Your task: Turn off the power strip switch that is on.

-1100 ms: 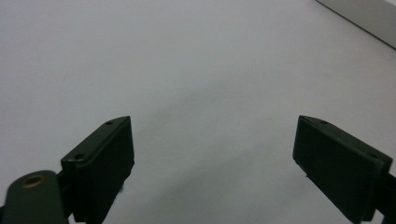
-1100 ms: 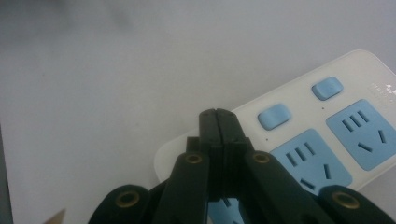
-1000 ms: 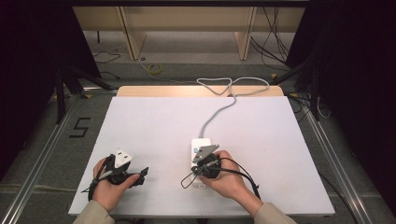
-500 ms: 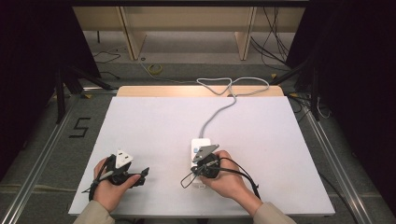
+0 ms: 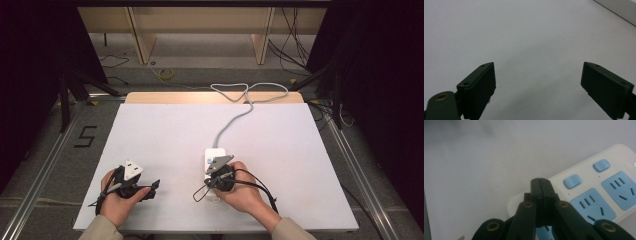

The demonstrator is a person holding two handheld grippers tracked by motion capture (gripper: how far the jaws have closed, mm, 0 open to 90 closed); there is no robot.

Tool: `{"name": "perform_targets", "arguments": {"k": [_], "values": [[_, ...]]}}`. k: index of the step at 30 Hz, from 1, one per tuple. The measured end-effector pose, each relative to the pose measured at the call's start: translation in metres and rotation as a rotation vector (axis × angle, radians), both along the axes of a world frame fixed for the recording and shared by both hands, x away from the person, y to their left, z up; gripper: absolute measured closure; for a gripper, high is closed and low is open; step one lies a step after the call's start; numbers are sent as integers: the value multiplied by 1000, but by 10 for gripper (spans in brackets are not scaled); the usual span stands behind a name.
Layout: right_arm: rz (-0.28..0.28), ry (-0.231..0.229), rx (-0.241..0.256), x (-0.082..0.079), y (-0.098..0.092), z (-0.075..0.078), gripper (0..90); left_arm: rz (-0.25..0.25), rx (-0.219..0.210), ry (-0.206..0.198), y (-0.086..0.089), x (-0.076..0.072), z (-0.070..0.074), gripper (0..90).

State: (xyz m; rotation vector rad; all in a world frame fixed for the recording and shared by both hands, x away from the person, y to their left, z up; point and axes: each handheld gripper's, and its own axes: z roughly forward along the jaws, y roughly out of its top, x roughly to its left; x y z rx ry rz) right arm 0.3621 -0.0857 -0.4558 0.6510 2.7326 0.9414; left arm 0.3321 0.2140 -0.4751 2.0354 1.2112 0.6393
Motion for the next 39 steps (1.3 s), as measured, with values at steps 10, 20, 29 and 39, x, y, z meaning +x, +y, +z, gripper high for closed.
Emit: {"name": "perform_targets", "arguments": {"k": [10, 20, 29, 39], "values": [[7, -15, 5, -2, -2, 6, 900, -1, -1, 2, 0, 0, 0, 124], [-4, -29, 14, -1, -8, 9, 886, 1, -3, 5, 0, 0, -1, 125], [-39, -26, 32, 0, -15, 12, 857, 0, -2, 8, 0, 0, -2, 126], [-68, -21, 56, 0, -31, 15, 825, -1, 0, 10, 0, 0, -2, 126]]}}
